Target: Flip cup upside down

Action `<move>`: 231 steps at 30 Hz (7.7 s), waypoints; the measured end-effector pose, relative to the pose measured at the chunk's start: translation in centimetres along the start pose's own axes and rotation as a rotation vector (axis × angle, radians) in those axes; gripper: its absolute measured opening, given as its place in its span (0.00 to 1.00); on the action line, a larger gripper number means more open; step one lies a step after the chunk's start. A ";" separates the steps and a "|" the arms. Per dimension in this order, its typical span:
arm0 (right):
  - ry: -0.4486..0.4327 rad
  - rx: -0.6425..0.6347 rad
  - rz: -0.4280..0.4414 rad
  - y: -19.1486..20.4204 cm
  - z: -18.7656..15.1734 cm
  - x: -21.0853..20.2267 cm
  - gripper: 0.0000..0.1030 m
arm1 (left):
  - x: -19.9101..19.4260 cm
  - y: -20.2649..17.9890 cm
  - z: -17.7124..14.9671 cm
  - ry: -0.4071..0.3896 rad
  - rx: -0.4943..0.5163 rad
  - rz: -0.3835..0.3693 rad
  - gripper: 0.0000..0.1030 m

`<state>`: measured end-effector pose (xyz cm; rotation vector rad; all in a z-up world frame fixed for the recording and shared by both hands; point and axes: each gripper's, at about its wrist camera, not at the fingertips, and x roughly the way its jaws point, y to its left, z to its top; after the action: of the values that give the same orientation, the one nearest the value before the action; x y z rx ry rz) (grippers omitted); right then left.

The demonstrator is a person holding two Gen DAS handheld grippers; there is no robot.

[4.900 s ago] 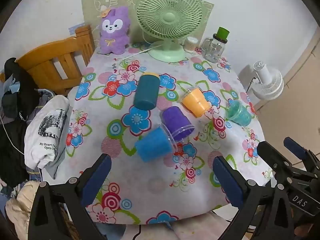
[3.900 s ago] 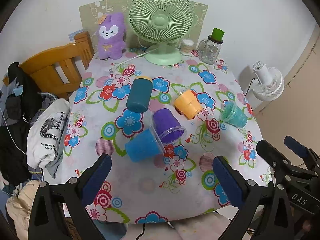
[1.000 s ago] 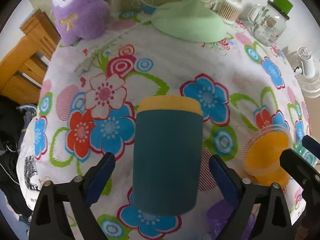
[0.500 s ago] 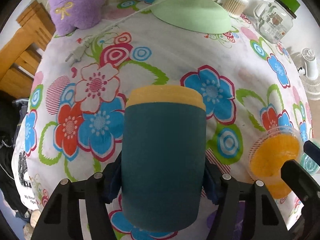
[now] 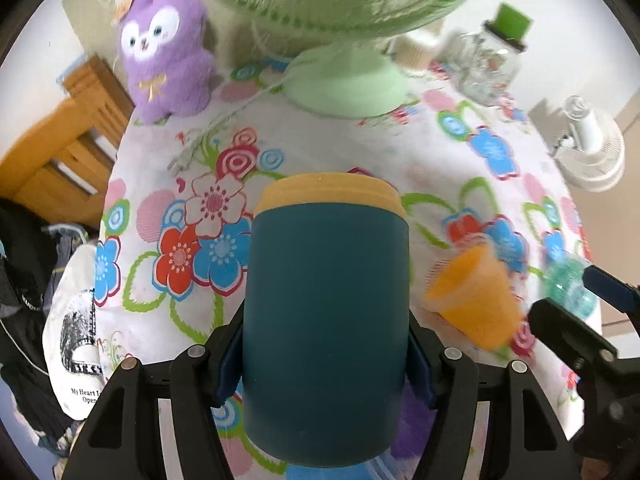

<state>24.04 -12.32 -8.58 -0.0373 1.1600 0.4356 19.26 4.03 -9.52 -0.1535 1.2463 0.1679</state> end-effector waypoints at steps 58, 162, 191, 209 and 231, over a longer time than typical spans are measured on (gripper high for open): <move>0.060 0.168 -0.160 -14.4 -14.9 -6.5 1.00 | -0.2 -22.9 -10.2 0.018 0.749 -0.184 0.91; -0.163 -0.330 0.182 -0.7 -10.7 -8.1 0.65 | -6.7 -6.6 -11.4 -0.025 0.003 0.049 0.92; -0.251 -0.194 0.018 -0.6 -12.8 -1.5 0.65 | -2.4 -4.5 -13.3 -0.100 0.038 0.021 0.92; -0.193 -0.186 -0.054 -0.6 -13.1 -1.5 0.86 | -1.8 -4.5 -12.8 -0.023 0.098 0.047 0.92; -0.183 -0.058 -0.068 -1.2 -11.1 -11.0 0.94 | -8.4 -3.8 -11.8 -0.055 0.032 -0.005 0.98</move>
<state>11.15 -19.61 -3.55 -0.0853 0.9629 0.4032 6.50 -2.53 -5.18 -0.1234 1.1934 0.1472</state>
